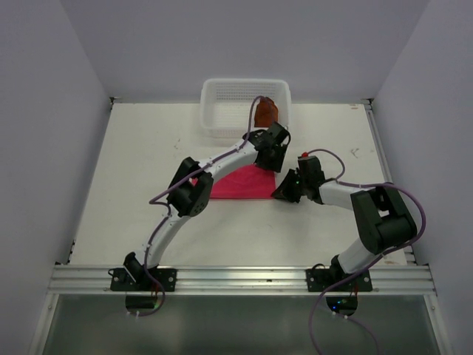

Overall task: Roll the towels
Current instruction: Roll the towel

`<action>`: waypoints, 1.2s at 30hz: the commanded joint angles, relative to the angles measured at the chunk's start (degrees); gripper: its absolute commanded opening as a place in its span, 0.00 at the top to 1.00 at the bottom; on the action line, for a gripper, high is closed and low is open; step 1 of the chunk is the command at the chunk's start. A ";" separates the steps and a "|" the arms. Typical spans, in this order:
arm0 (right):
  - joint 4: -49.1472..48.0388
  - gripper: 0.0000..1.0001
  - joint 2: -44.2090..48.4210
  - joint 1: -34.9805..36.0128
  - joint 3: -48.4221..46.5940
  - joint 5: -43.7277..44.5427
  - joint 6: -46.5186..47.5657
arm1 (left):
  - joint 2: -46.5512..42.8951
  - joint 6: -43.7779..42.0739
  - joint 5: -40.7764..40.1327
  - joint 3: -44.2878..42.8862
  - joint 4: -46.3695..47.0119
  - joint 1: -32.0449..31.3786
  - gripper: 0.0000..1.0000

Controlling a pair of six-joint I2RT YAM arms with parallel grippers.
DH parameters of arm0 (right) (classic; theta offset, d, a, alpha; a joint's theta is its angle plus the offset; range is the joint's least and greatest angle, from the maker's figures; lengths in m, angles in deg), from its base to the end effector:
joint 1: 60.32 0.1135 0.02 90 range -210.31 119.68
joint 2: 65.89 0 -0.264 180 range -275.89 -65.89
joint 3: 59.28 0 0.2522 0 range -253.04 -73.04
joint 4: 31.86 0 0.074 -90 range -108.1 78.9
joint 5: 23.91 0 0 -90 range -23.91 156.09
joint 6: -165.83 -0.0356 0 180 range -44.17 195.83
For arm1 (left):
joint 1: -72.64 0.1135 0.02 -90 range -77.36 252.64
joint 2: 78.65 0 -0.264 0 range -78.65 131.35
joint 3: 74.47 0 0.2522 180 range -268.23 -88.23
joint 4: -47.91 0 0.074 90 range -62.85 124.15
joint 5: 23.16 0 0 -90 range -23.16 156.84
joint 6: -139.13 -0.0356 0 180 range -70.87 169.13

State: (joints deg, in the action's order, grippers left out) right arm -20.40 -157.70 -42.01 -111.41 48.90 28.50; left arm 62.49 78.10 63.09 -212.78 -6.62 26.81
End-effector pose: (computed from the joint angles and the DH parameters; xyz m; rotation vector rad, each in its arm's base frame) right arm 0.2722 0.1012 0.1322 0.5185 2.5582 0.8294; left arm 0.3755 -0.3832 0.1745 0.3596 2.5975 -0.3981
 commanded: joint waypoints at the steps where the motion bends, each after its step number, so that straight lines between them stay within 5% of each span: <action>1: 0.55 0.87 -1.00 0.15 1.72 2.33 2.68 | 1.68 0.74 -2.05 -3.42 -2.64 -0.05 0.48; 24: 5.46 0.90 1.19 3.22 0.67 8.66 8.74 | 5.73 2.23 -4.70 -7.81 -9.06 -1.55 0.75; 36: 15.22 1.00 7.69 13.68 -3.73 27.72 14.28 | -0.94 4.78 0.23 -4.48 -4.76 -0.15 0.78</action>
State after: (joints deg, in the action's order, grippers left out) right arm -11.90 -152.52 -30.36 -113.86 68.68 40.06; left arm 65.86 80.53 60.03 -218.61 -12.96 26.14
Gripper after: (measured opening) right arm 0.101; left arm 0.225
